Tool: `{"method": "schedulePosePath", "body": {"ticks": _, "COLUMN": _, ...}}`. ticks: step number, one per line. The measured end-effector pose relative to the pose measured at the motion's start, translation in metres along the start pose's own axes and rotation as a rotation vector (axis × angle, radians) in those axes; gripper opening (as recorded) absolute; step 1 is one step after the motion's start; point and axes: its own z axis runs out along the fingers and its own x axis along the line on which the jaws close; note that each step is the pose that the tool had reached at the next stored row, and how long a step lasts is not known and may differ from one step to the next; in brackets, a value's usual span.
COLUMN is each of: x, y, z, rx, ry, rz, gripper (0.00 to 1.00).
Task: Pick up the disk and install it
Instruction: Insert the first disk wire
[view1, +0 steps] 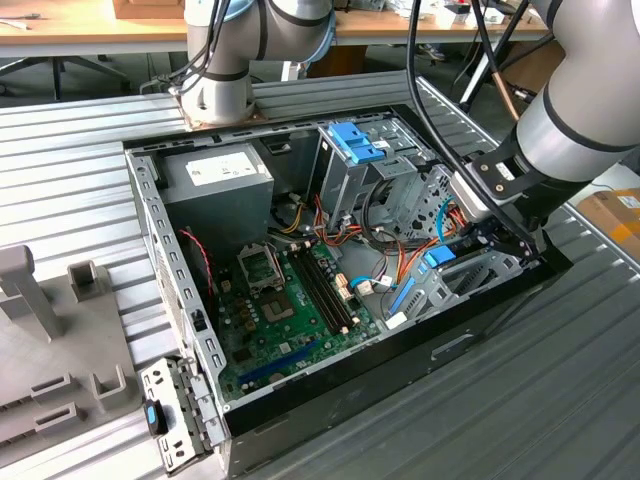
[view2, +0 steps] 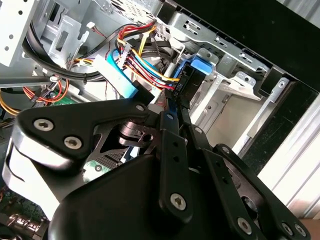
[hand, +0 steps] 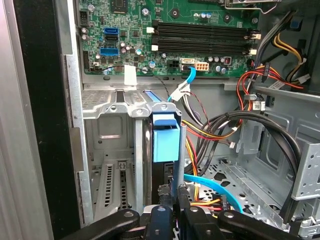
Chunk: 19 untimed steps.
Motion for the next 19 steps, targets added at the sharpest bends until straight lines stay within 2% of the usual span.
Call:
{"method": "schedulePosePath", "body": {"ticks": 10, "x": 0.0007, "y": 0.0013, "z": 0.0033, "rx": 0.0002, "ry": 0.0003, "rz": 0.001, "gripper": 0.16}}
{"method": "schedulePosePath", "body": {"ticks": 14, "x": 0.0, "y": 0.0023, "z": -0.0002, "rx": 0.0019, "ry": 0.0001, "rz": 0.002, "gripper": 0.16}}
{"method": "schedulePosePath", "body": {"ticks": 19, "x": -0.0001, "y": 0.0023, "z": -0.0005, "rx": 0.0049, "ry": 0.005, "rz": 0.017, "gripper": 0.16}}
